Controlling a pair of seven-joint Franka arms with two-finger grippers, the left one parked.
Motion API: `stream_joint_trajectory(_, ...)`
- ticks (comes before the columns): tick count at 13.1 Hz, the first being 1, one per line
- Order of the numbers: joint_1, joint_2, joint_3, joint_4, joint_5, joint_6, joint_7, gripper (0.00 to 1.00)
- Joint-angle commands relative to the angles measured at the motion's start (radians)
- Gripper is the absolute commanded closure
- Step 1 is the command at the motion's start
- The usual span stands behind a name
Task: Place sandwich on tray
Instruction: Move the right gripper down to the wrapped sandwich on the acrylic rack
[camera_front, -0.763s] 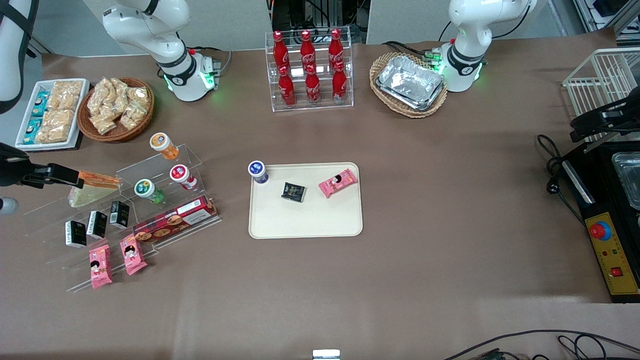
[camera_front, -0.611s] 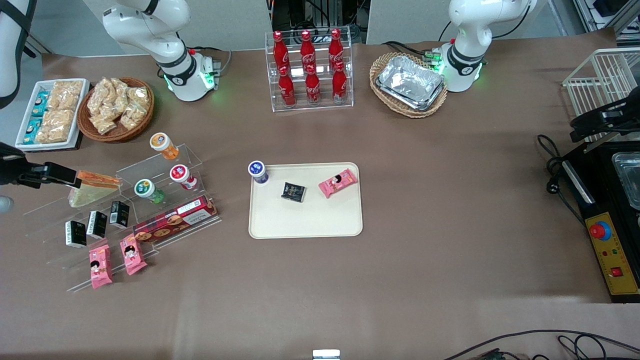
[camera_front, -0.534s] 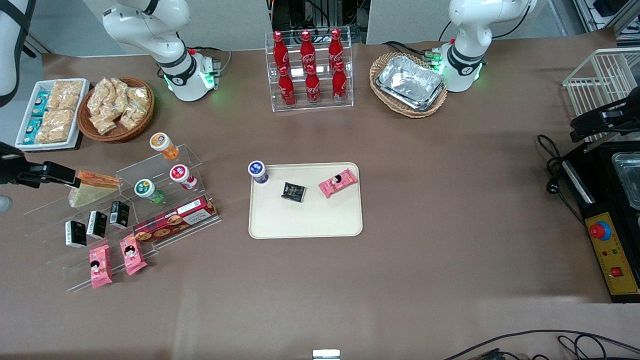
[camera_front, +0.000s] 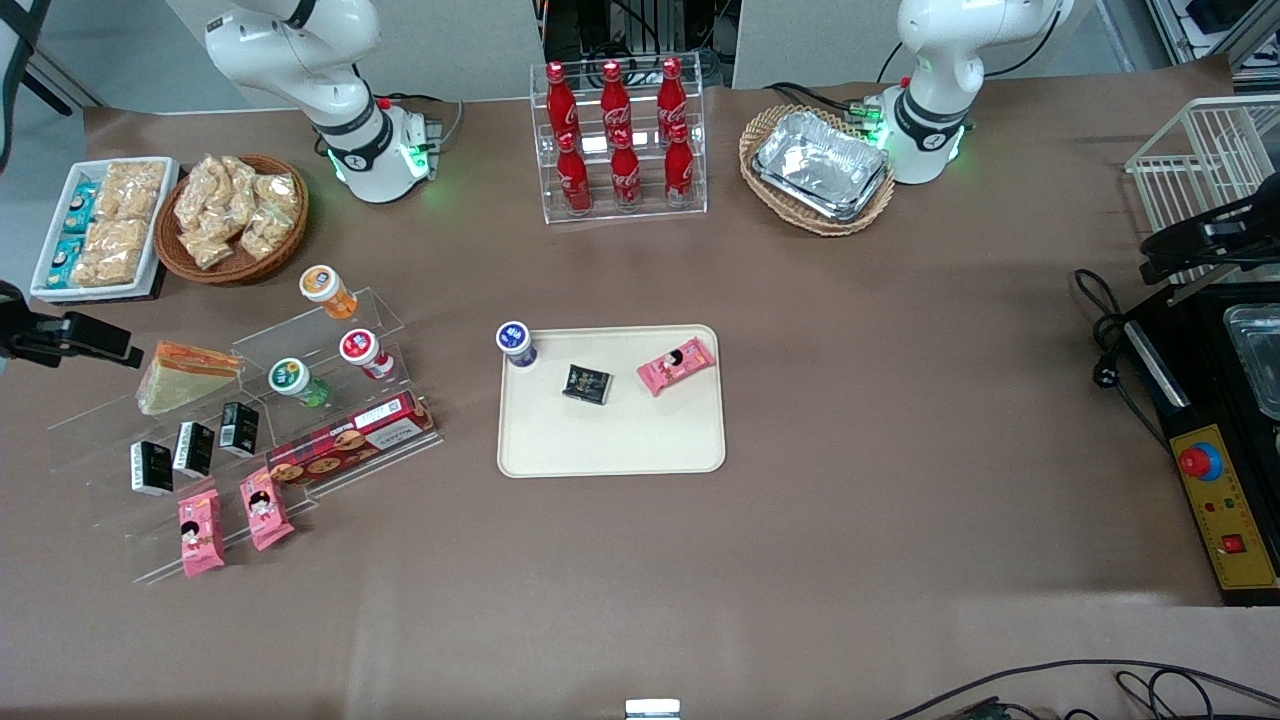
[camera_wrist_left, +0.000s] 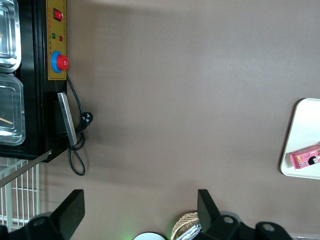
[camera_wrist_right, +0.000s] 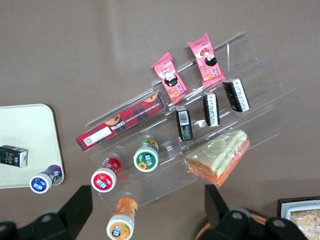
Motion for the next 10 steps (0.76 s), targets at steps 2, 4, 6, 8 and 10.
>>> stream_joint_trajectory(2, -0.006, -0.042, -0.032, -0.017, -0.018, -0.058, 0.042, 0.00)
stream_joint_trajectory(4, -0.006, -0.050, -0.040, -0.017, -0.018, -0.083, 0.157, 0.00)
stream_joint_trajectory(6, -0.006, -0.051, -0.040, -0.017, -0.018, -0.099, 0.330, 0.00)
stream_joint_trajectory(8, -0.009, -0.054, -0.041, -0.017, -0.018, -0.107, 0.485, 0.00)
stream_joint_trajectory(10, -0.023, -0.056, -0.040, -0.018, -0.016, -0.123, 0.566, 0.00)
